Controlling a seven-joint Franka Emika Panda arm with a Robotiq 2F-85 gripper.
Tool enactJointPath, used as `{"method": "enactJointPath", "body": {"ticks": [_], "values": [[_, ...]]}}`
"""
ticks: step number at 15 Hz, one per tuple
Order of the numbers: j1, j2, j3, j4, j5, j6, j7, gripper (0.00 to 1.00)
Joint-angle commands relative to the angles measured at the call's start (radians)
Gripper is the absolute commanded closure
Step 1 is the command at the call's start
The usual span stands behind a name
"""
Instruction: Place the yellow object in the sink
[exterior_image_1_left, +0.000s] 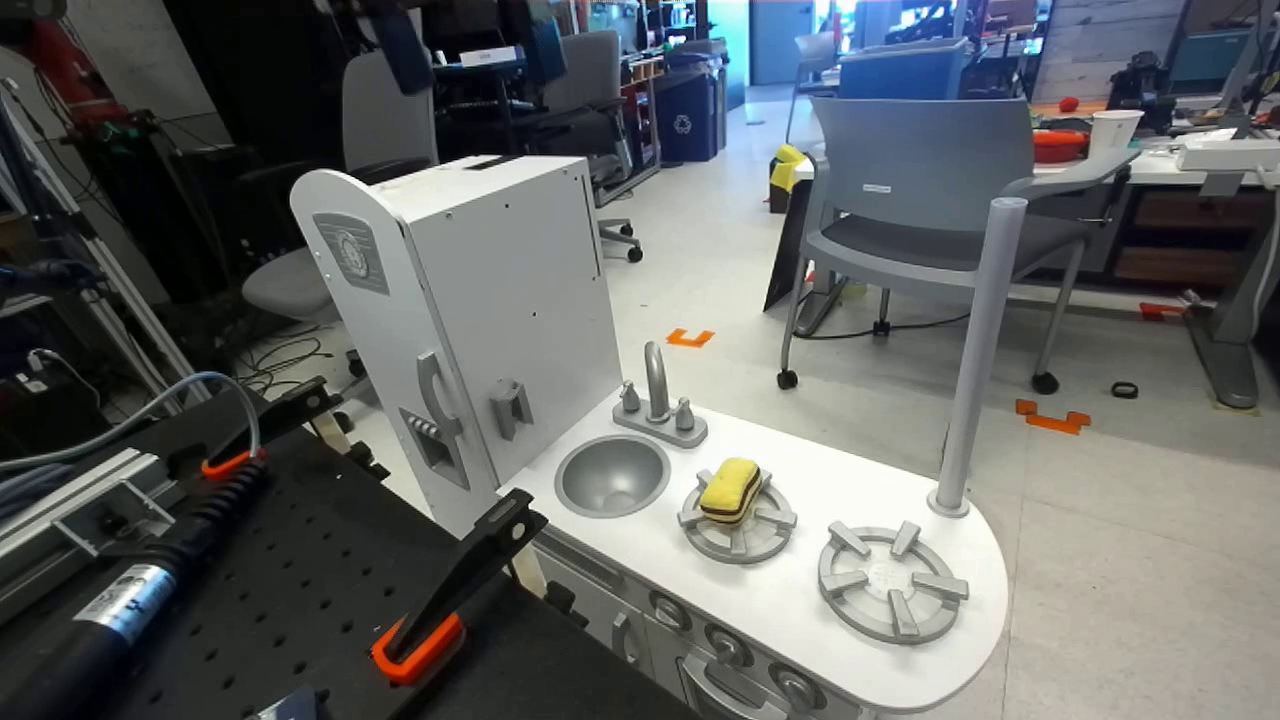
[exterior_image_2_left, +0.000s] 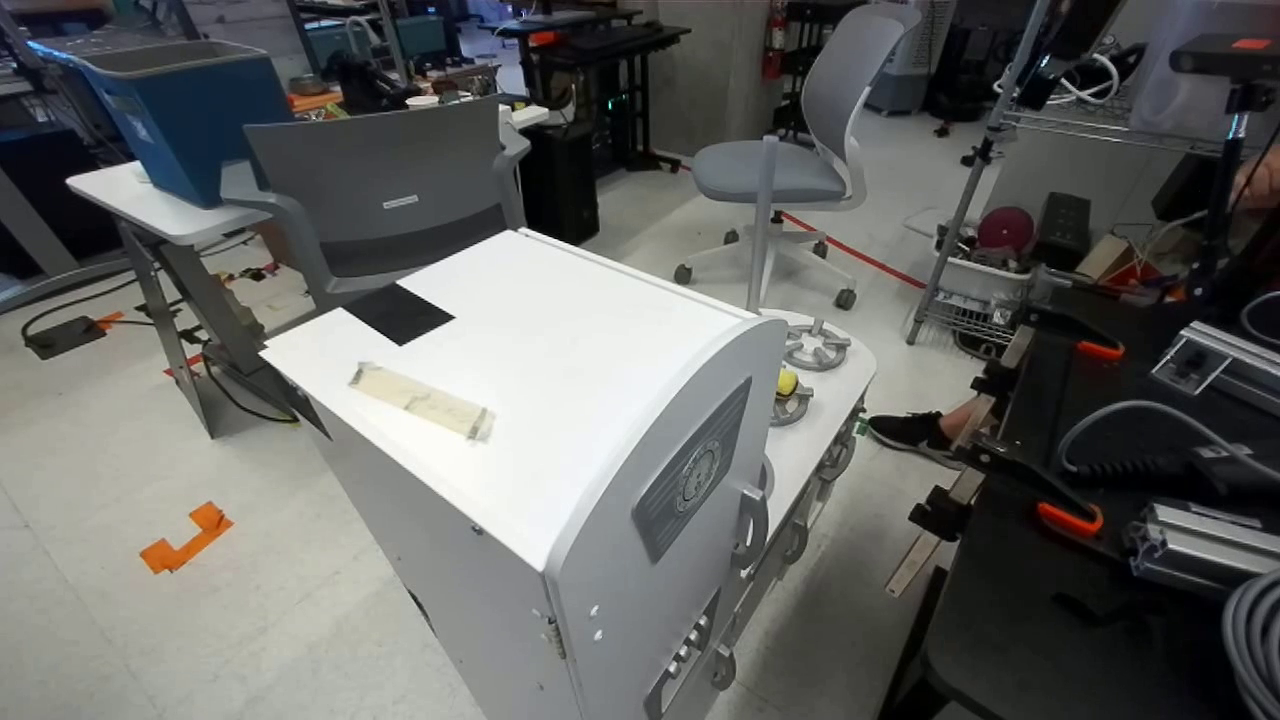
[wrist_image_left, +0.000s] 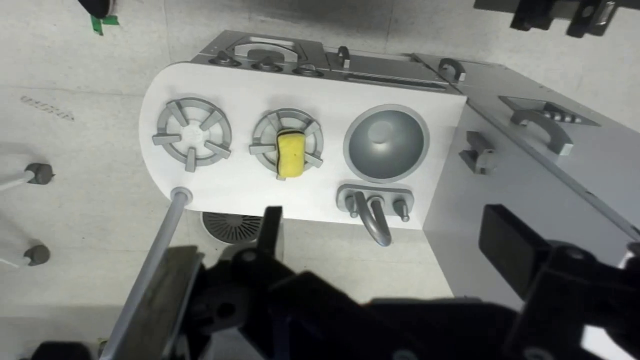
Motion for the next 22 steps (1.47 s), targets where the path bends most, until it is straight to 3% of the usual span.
{"method": "enactJointPath", "body": {"ticks": [1,3,6,11,17,22], "values": [[-0.047,0.263,0.040,0.109,-0.040,0.108,0.018,0.00],[-0.072,0.398,0.059,0.165,-0.070,0.136,0.038,0.00],[-0.117,0.600,0.111,0.269,0.012,0.171,-0.030,0.00],[-0.219,0.938,0.211,0.529,0.004,0.196,-0.006,0.00],[-0.192,1.295,0.189,0.902,-0.087,0.171,0.072,0.00],[-0.178,1.518,0.201,1.186,-0.100,0.090,0.106,0.00]]}}
